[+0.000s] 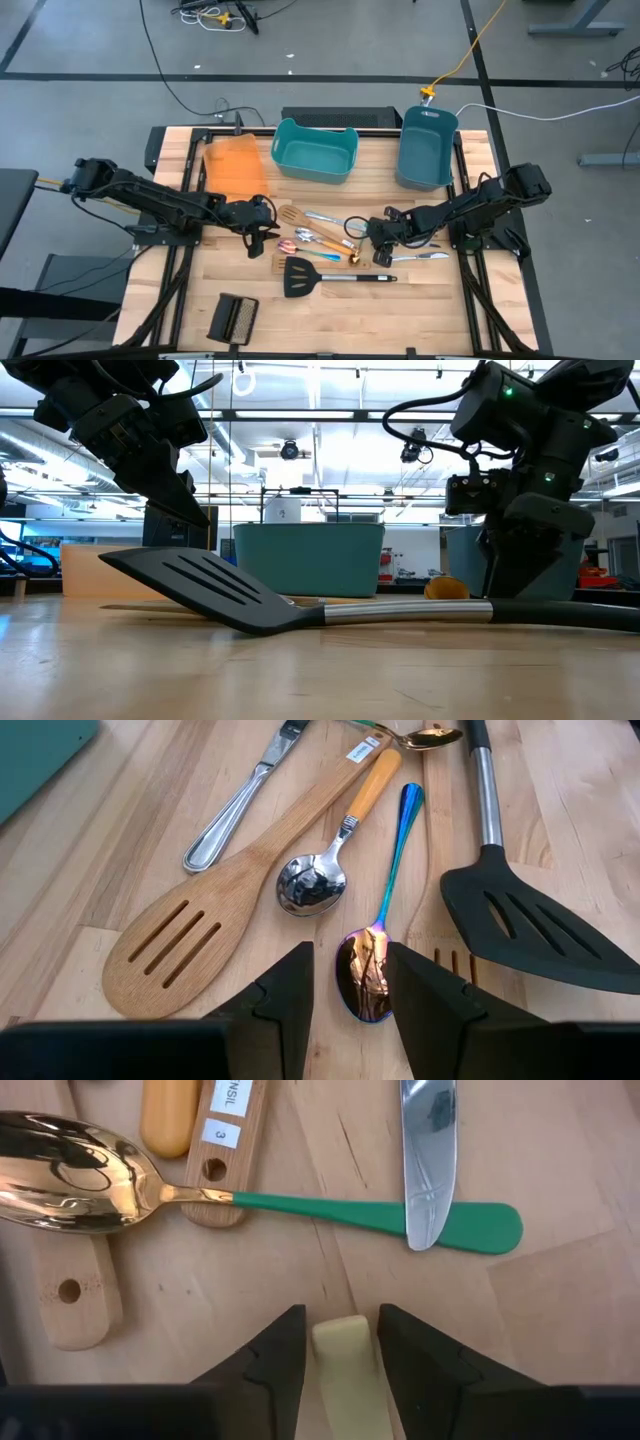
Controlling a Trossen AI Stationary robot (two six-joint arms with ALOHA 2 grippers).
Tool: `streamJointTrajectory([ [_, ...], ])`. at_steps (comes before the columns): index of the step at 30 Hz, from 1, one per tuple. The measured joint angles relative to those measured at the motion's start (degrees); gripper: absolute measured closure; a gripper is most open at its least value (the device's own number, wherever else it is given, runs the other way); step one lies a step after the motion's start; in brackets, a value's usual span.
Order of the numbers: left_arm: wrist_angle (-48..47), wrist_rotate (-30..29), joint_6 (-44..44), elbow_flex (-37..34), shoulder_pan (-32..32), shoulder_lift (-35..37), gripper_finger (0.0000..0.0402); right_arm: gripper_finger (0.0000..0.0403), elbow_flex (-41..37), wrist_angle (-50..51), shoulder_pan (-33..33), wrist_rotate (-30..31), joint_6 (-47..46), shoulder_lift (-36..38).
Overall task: Pick & Place Kitchen Items
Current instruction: Put the yellow knife into the green bin
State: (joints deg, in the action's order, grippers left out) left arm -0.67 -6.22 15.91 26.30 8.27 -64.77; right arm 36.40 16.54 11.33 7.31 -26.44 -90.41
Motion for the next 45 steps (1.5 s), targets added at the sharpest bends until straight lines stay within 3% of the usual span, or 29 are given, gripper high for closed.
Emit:
streamJointTrajectory([
  [10,0.0,0.0,0.0,0.0,0.0,0.02,0.0268,0.0269,0.0,0.74,-0.02,-0.87,0.14,0.0],
  [18,0.0,0.0,-0.01,0.0,0.0,0.02,0.0268,0.0314,0.02,1.09,-0.04,-0.9,0.11,0.02],
  [31,0.0,0.0,-0.01,0.0,0.0,0.01,0.0268,0.0315,0.85,2.12,-0.04,-1.06,0.73,0.13],
  [38,0.02,0.02,-0.01,0.0,0.0,0.02,0.0268,0.0315,5.97,11.64,-0.14,-1.5,2.57,0.28],
  [45,0.05,0.02,-0.01,0.0,0.0,0.01,0.0268,0.0315,8.11,12.85,-0.44,0.56,3.58,0.31],
])
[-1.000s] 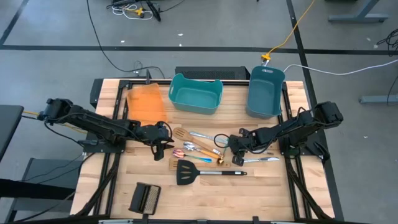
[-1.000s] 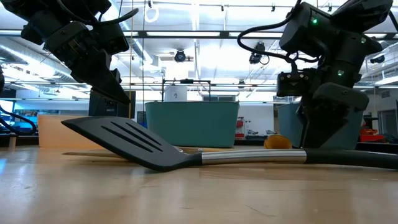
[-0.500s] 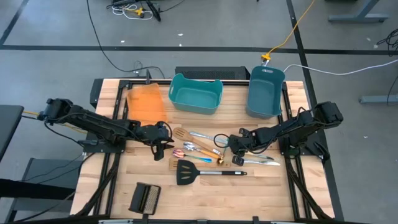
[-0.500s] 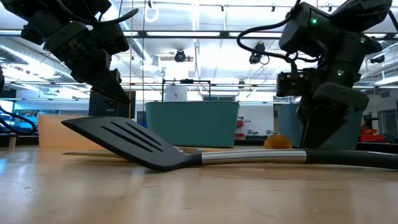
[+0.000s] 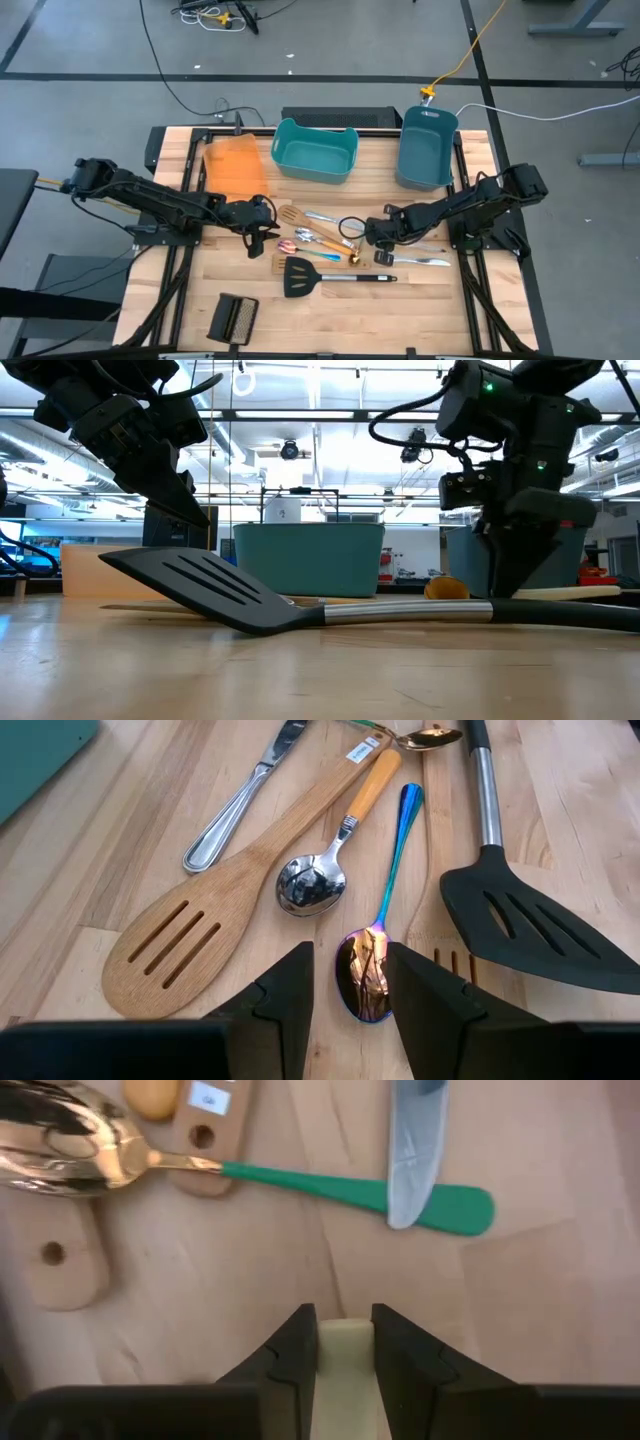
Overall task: Pick & Place Kitchen Items
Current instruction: Put the yellow knife into the green bin
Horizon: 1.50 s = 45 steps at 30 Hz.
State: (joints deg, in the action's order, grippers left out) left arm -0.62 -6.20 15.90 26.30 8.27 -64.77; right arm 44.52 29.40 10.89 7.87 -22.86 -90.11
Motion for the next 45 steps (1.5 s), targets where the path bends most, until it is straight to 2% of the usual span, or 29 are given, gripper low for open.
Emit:
streamJointTrajectory([
  [10,0.02,0.0,-0.02,0.0,0.0,0.02,0.0268,0.0315,6.83,5.0,-0.72,3.28,2.81,0.17],
  [27,0.02,0.0,0.0,0.0,0.0,-0.01,0.0268,0.0315,20.29,8.1,-7.22,6.59,12.83,0.26],
  [38,0.0,-0.02,-0.06,0.0,0.0,0.0,0.0268,0.0315,28.17,7.59,-11.74,6.72,17.58,0.33],
  [45,0.02,-0.02,-0.11,0.0,0.0,0.02,0.0268,0.0315,31.03,3.58,-13.83,6.71,20.3,0.33],
])
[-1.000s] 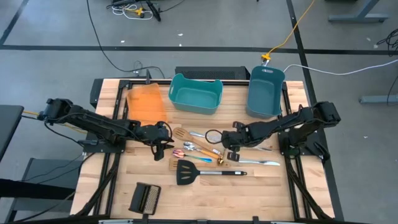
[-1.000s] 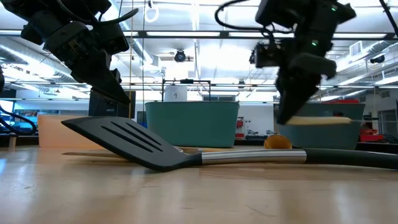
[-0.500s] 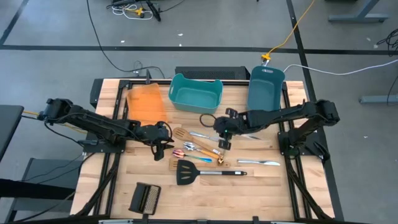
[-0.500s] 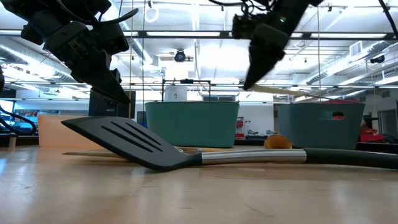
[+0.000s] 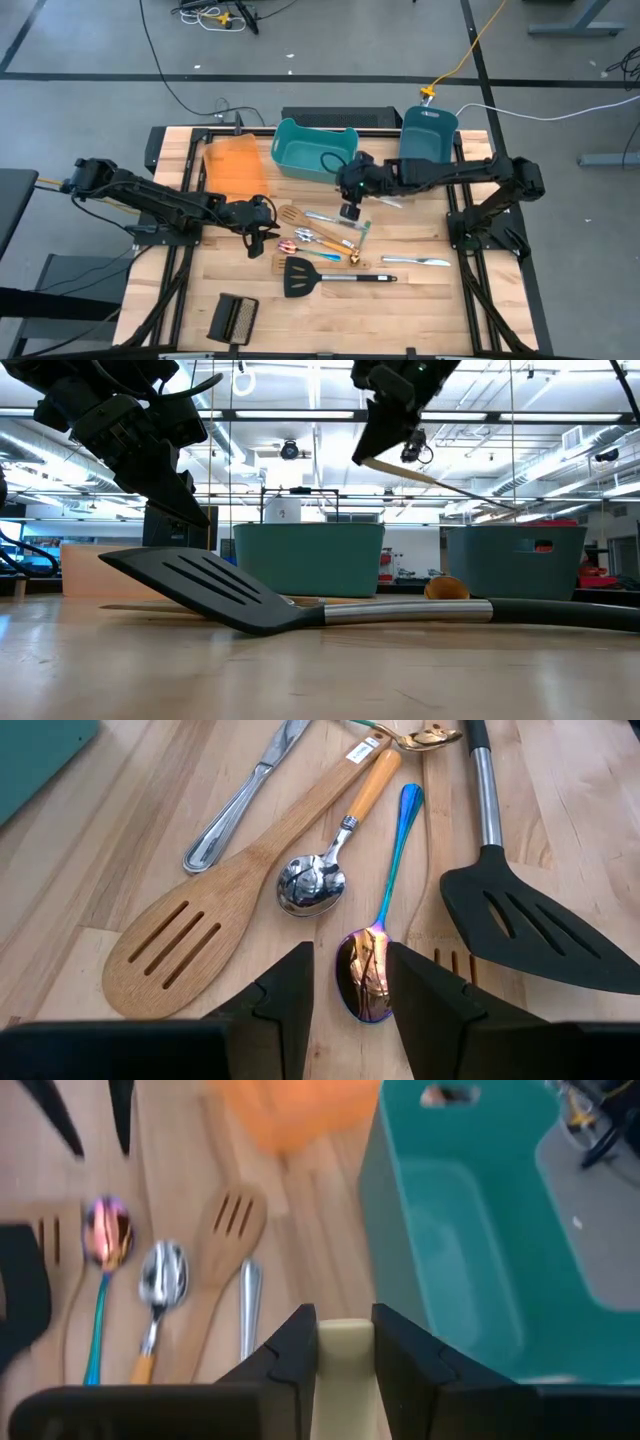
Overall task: Pick & Place Kitchen Items
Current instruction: Put the yellow knife into the green bin
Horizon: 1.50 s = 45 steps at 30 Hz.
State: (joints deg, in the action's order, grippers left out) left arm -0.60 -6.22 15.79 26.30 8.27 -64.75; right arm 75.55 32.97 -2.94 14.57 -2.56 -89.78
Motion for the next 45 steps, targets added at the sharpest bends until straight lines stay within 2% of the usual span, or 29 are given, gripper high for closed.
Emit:
streamJointTrajectory([
  [34,3.17,-0.2,-1.5,0.0,0.0,-0.01,0.0268,0.0315,0.66,-33.96,-11.39,-4.21,9.08,-0.12],
  [45,3.32,-0.2,-1.63,0.0,0.0,-0.02,0.0268,0.0315,2.62,-39.22,-16.88,-7.2,10.05,-5.27],
])
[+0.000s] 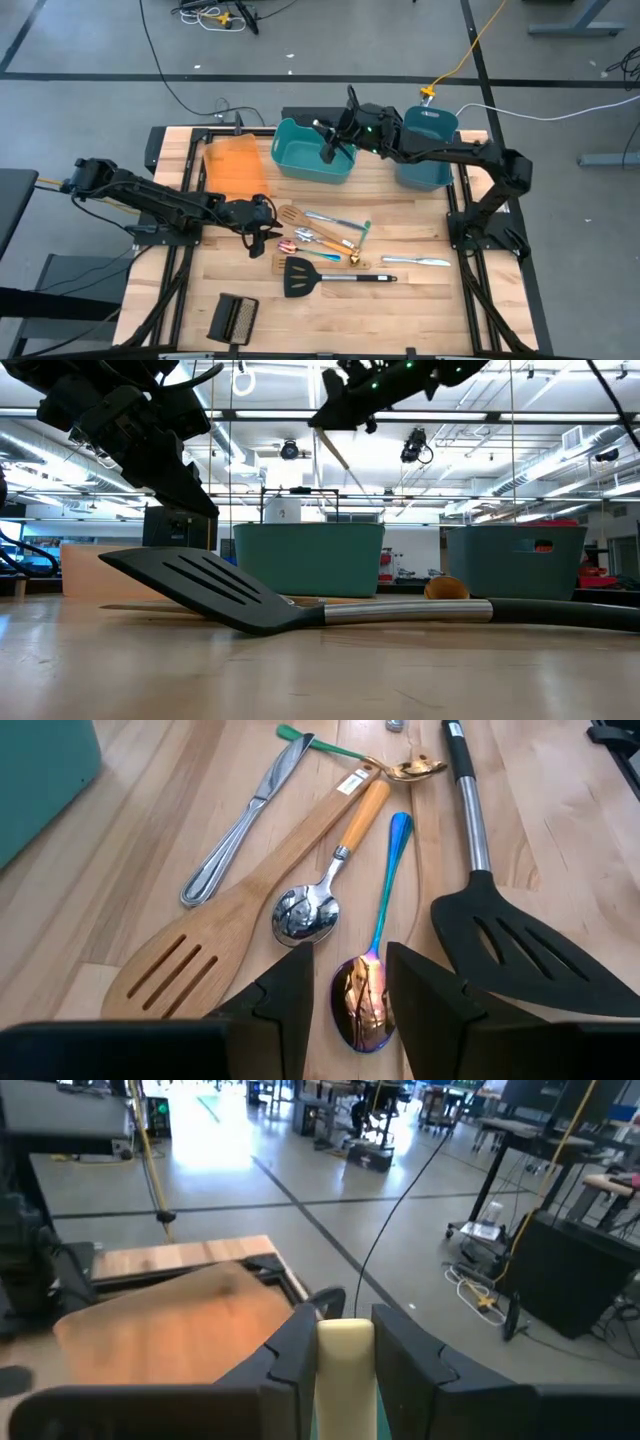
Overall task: Pick & Place Kitchen Items
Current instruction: Put the yellow knife into the green bin
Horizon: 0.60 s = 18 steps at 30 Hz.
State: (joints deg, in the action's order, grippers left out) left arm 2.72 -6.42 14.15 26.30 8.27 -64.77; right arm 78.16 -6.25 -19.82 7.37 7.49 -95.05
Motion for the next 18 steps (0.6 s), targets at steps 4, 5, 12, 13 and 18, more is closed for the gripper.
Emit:
streamJointTrajectory([
  [4,0.03,0.0,0.0,0.0,0.0,0.0,0.0268,0.0315,5.98,0.91,-1.32,-0.95,0.94,-4.33],
  [5,0.04,0.0,0.01,0.0,0.0,0.02,0.0268,0.0315,7.75,1.28,-1.49,-1.23,1.36,-5.71],
  [12,0.07,0.0,0.02,0.0,0.0,0.0,0.0268,0.0315,18.81,5.57,-2.24,-5.59,2.05,-15.93],
  [13,0.07,0.0,0.01,0.0,0.0,0.02,0.0268,0.0315,19.91,6.5,-2.35,-5.69,2.17,-17.17],
  [18,0.07,0.0,-0.55,0.0,0.0,0.02,0.0268,0.0315,24.46,11.9,-3.23,-5.59,2.66,-22.58],
])
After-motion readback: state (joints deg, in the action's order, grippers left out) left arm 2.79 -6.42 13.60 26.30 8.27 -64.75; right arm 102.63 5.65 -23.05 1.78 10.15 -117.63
